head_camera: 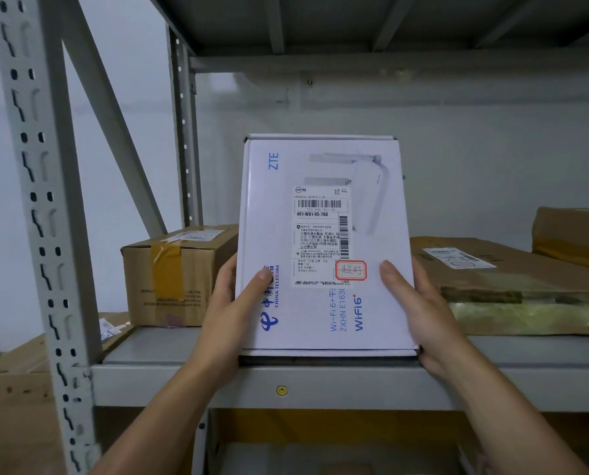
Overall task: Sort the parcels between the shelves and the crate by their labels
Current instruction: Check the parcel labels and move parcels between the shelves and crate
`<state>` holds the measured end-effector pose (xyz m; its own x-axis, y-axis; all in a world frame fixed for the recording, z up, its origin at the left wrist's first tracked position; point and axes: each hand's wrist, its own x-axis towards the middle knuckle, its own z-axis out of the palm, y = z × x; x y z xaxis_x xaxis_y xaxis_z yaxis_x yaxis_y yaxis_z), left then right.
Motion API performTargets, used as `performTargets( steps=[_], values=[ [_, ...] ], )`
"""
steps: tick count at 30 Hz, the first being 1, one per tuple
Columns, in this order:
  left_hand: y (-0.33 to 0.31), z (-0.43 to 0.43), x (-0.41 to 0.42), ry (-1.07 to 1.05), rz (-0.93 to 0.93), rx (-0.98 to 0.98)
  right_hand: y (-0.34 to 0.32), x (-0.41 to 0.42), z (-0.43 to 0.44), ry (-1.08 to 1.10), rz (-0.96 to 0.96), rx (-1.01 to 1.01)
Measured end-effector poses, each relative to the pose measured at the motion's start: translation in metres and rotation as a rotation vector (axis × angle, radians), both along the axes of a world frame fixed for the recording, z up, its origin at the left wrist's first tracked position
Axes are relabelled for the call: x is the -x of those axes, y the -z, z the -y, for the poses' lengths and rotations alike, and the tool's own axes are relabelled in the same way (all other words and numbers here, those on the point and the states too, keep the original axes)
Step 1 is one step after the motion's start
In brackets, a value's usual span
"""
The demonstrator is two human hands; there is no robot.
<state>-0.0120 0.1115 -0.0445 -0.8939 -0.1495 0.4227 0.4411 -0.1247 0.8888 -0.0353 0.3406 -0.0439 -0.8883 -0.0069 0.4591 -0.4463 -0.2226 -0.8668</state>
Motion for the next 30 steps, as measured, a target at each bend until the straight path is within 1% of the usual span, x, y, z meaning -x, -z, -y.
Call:
performTargets(
  steps=[6,9,20,25,30],
  values=[
    [-0.006,0.005,-0.003,0.126,0.019,-0.026,-0.005,-0.001,-0.001,0.034,0.149,0.034],
    [-0.006,0.008,-0.007,0.191,0.043,-0.044,-0.004,-0.015,-0.003,0.054,0.189,0.039],
    [0.018,-0.012,-0.040,0.327,0.013,-0.104,0.015,-0.090,-0.021,0.209,0.220,0.026],
    [0.035,-0.044,-0.061,0.406,0.038,-0.095,0.032,-0.132,-0.050,0.287,0.208,0.019],
    [0.050,-0.093,-0.081,0.512,0.039,-0.029,0.054,-0.179,-0.091,0.411,0.211,0.058]
  ],
)
